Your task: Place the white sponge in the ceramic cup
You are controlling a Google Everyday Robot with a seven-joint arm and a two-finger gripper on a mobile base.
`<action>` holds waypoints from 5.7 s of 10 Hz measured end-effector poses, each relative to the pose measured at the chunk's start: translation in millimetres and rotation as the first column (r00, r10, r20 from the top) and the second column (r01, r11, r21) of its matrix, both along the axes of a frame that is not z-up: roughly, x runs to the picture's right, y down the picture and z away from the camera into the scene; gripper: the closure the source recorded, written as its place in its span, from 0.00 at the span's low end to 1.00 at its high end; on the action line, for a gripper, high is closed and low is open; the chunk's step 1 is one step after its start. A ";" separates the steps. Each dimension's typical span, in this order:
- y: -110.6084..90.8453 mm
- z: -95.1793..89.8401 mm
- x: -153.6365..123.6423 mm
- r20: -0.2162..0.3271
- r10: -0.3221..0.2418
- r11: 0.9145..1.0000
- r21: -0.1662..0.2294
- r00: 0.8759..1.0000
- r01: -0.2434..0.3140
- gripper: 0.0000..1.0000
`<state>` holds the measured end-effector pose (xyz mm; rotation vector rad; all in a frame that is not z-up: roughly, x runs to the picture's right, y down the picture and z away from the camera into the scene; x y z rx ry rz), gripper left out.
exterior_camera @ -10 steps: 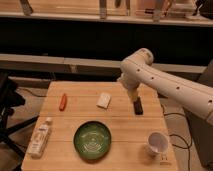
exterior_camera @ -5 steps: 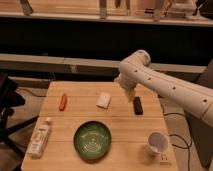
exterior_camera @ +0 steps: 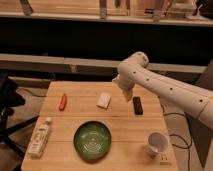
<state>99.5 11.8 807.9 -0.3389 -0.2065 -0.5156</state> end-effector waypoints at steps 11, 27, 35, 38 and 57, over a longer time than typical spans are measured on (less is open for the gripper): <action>7.4 36.7 -25.1 0.092 -0.072 0.997 -0.010 0.993 0.073 0.20; 45.7 93.9 -54.2 0.174 -0.135 0.982 -0.109 0.975 0.155 0.20; 67.9 111.8 -82.0 0.236 -0.219 0.951 -0.166 0.947 0.262 0.20; 69.2 117.9 -80.2 0.222 -0.218 0.948 -0.185 0.950 0.260 0.20; 89.4 138.3 -88.4 0.231 -0.291 0.902 -0.258 0.928 0.347 0.42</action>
